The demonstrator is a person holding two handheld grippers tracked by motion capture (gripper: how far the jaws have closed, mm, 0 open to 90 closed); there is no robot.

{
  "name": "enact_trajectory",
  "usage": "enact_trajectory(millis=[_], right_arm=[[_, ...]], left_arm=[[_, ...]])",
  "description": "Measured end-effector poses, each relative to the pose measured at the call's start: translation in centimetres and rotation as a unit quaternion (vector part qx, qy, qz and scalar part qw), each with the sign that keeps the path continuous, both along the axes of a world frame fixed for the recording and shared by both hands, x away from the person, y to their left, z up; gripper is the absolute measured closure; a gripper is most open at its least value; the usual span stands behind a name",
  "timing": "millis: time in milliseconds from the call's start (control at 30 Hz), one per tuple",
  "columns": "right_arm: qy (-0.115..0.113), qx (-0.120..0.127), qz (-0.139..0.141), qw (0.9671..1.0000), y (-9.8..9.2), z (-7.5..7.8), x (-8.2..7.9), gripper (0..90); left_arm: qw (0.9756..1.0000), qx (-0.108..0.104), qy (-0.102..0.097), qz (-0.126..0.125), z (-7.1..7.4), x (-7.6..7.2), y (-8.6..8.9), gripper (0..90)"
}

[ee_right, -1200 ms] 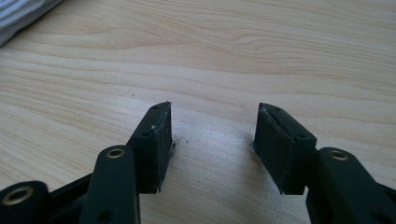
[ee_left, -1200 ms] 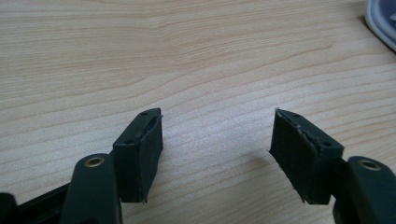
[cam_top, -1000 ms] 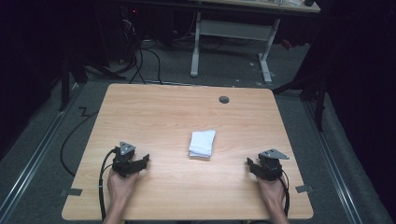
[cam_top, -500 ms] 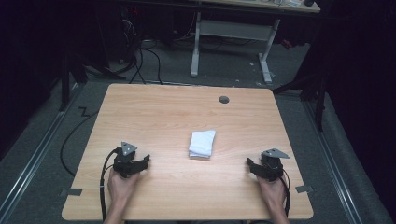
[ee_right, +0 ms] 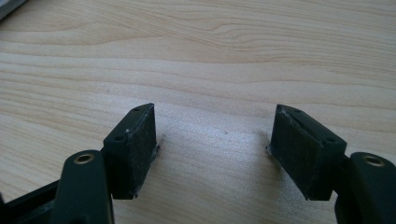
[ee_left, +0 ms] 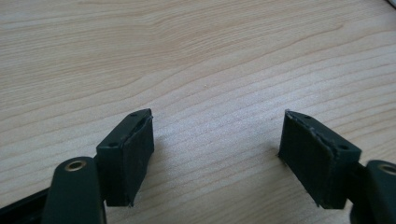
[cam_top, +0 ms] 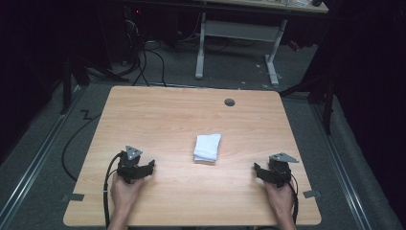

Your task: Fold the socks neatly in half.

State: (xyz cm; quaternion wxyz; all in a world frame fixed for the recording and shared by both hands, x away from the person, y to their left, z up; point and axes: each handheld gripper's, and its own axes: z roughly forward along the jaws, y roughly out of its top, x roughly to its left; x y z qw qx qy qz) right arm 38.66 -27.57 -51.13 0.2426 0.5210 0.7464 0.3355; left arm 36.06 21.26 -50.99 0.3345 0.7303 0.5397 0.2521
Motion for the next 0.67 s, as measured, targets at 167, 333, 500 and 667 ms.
enact_trajectory(millis=[167,333,500,667], right_arm=[[0.001,0.001,0.002,1.0000,0.01,0.00,-0.06,31.2],[0.001,0.001,0.003,1.0000,0.02,0.00,-0.08,31.2],[0.001,0.001,0.004,1.0000,0.02,0.00,-0.08,31.2],[0.001,0.001,0.005,1.0000,0.03,0.00,-0.09,31.2]], left_arm=[[1.0000,0.000,0.000,0.000,-0.02,-0.01,-0.04,25.4],[1.0000,-0.001,0.000,-0.001,-0.02,-0.01,-0.04,25.2],[1.0000,-0.001,0.000,-0.001,-0.02,-0.02,-0.03,25.1],[1.0000,-0.001,0.001,-0.002,-0.01,-0.02,-0.03,25.1]])
